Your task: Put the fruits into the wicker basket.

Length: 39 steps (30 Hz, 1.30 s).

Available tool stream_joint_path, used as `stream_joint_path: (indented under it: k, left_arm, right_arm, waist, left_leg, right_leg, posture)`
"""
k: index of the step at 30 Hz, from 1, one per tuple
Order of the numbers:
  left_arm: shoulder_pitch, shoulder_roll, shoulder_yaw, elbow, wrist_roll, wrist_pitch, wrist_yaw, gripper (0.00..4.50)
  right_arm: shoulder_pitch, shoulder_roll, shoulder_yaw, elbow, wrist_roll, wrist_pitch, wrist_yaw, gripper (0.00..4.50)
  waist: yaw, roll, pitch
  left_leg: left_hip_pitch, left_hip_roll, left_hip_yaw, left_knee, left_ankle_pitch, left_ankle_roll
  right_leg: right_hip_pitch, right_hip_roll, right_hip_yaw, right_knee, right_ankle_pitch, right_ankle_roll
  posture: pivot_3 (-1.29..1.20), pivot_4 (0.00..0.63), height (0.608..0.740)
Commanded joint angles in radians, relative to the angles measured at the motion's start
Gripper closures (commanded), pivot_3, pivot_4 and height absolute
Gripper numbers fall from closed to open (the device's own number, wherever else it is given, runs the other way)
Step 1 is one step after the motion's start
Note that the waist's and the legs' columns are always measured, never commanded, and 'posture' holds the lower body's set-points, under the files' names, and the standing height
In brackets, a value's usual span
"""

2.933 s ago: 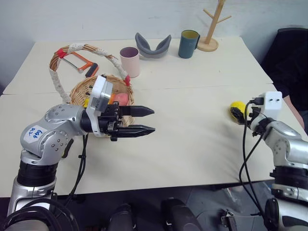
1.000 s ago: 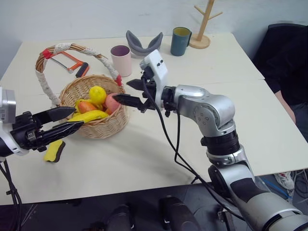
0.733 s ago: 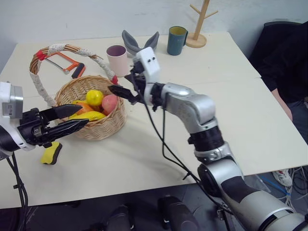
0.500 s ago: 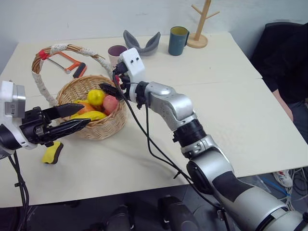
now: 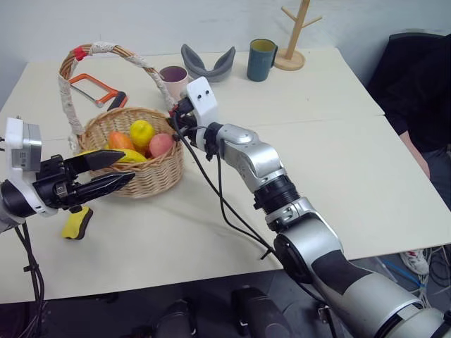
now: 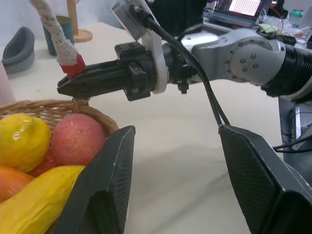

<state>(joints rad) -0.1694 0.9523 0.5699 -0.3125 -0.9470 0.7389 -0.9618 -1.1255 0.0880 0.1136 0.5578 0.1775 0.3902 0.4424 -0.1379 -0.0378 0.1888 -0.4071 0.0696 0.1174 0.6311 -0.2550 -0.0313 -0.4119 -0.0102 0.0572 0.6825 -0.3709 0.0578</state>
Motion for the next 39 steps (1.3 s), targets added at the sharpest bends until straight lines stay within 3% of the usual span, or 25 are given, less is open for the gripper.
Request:
stream_joint_path:
  k: [1, 7, 13, 17, 21, 28, 33, 39]
  left_arm:
    - [-0.036, -0.003, -0.021, -0.004, -0.052, 0.014, -0.025, 1.64]
    - [-0.155, -0.030, -0.136, 0.043, -0.026, -0.013, -0.059, 1.64]
    - [-0.286, -0.065, -0.254, 0.134, 0.027, -0.049, -0.126, 1.64]
    - [-0.343, -0.094, -0.315, 0.189, 0.072, -0.079, -0.168, 1.64]
    - [-0.387, -0.120, -0.356, 0.223, 0.100, -0.092, -0.197, 1.64]
    - [-0.450, -0.167, -0.406, 0.262, 0.143, -0.109, -0.225, 1.64]
    - [-0.454, -0.187, -0.417, 0.271, 0.160, -0.118, -0.232, 1.64]
    - [-0.443, -0.190, -0.408, 0.274, 0.170, -0.120, -0.238, 1.64]
  right_arm:
    - [0.037, -0.098, -0.025, -0.267, -0.002, 0.050, 0.010, 4.33]
    - [0.211, -0.352, -0.147, -0.617, 0.020, 0.226, -0.005, 4.33]
    - [0.499, -0.641, -0.386, -0.853, 0.048, 0.336, 0.028, 4.33]
    - [0.648, -0.717, -0.501, -0.890, 0.051, 0.334, 0.013, 4.33]
    - [0.719, -0.720, -0.562, -0.913, 0.072, 0.336, -0.009, 4.33]
    - [0.806, -0.700, -0.654, -0.955, 0.174, 0.336, 0.005, 1.99]
    - [0.926, -0.795, -0.779, -1.051, 0.327, 0.448, 0.116, 0.36]
    - [1.138, -0.962, -1.074, -1.081, 0.502, 0.617, 0.297, 0.36]
  waist:
    - [0.008, 0.000, 0.000]
    - [0.033, 0.000, 0.000]
    - [0.055, 0.001, 0.000]
    - [0.049, 0.002, 0.001]
    - [0.049, 0.002, 0.001]
    - [0.058, 0.002, 0.001]
    - [0.064, 0.002, 0.001]
    - [0.075, 0.002, 0.001]
  left_leg:
    - [-0.001, 0.000, -0.001, 0.000, 0.000, 0.000]
    - [-0.001, -0.001, -0.001, 0.002, -0.001, 0.002]
    - [0.000, -0.001, 0.001, 0.002, -0.001, 0.002]
    - [0.002, -0.001, 0.005, 0.002, 0.000, 0.002]
    - [0.004, 0.000, 0.005, 0.002, 0.003, -0.001]
    - [0.004, -0.001, 0.003, 0.003, 0.004, 0.000]
    - [0.003, -0.001, 0.003, 0.003, 0.004, 0.000]
    - [0.003, -0.001, 0.002, 0.004, 0.004, 0.000]
  right_leg:
    - [0.000, 0.000, 0.000, 0.000, 0.000, 0.000]
    - [0.001, -0.001, 0.000, -0.001, 0.000, 0.000]
    - [0.001, 0.001, 0.001, -0.001, 0.000, 0.000]
    - [0.001, 0.002, 0.005, -0.001, 0.000, 0.000]
    - [0.002, 0.004, 0.004, 0.001, 0.000, 0.000]
    - [0.002, 0.003, 0.004, 0.003, 0.000, 0.001]
    - [0.002, 0.003, 0.004, 0.003, 0.000, 0.001]
    - [0.004, 0.003, 0.004, 0.002, 0.000, 0.001]
  posture:
    - [0.00, 0.150, 0.740]
    - [0.00, 0.150, 0.740]
    - [0.00, 0.150, 0.740]
    - [0.00, 0.150, 0.740]
    - [0.00, 0.150, 0.740]
    - [0.00, 0.150, 0.740]
    - [0.00, 0.150, 0.740]
    - [0.00, 0.150, 0.740]
